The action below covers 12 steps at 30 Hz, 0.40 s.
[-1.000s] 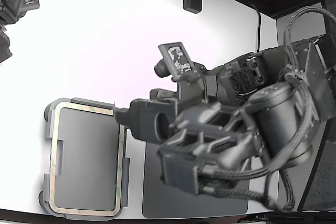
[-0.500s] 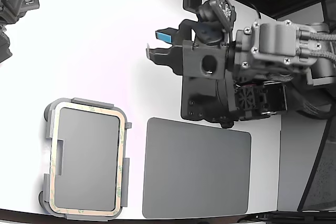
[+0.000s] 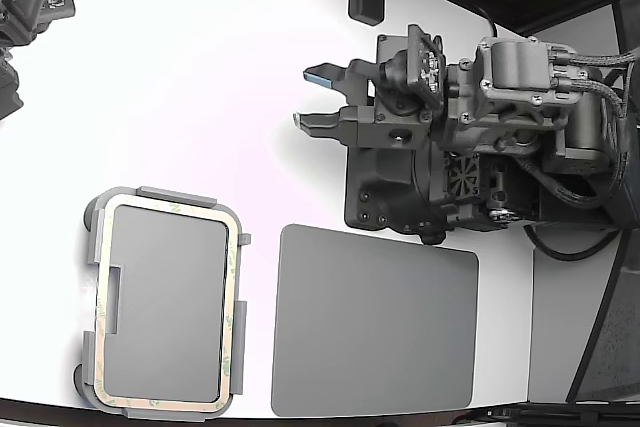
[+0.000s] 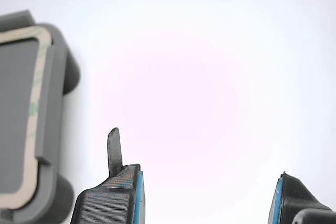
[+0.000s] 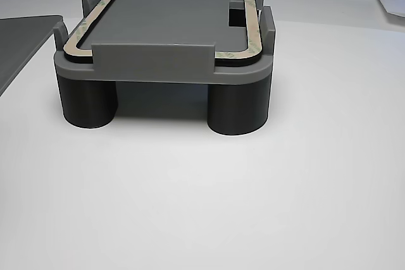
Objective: Move top rectangular frame to the holder.
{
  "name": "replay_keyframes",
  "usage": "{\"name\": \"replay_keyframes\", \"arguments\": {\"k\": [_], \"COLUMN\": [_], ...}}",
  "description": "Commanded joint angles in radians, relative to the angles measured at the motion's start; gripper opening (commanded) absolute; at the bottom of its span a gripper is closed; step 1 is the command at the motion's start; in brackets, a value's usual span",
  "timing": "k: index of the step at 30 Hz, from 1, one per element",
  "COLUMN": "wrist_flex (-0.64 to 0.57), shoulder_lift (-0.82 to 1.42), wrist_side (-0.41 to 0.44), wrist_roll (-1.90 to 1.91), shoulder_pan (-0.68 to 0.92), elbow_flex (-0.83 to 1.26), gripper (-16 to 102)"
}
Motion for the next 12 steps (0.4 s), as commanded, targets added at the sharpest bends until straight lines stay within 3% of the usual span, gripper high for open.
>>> {"name": "replay_keyframes", "arguments": {"k": [1, 12], "wrist_flex": [-0.012, -0.012], "shoulder_lift": [0.026, 0.026], "wrist_side": [0.026, 0.041], "wrist_roll": [0.014, 0.023], "shoulder_pan": [-0.015, -0.015], "elbow_flex": [-0.017, -0.017], "gripper": [100, 100]}}
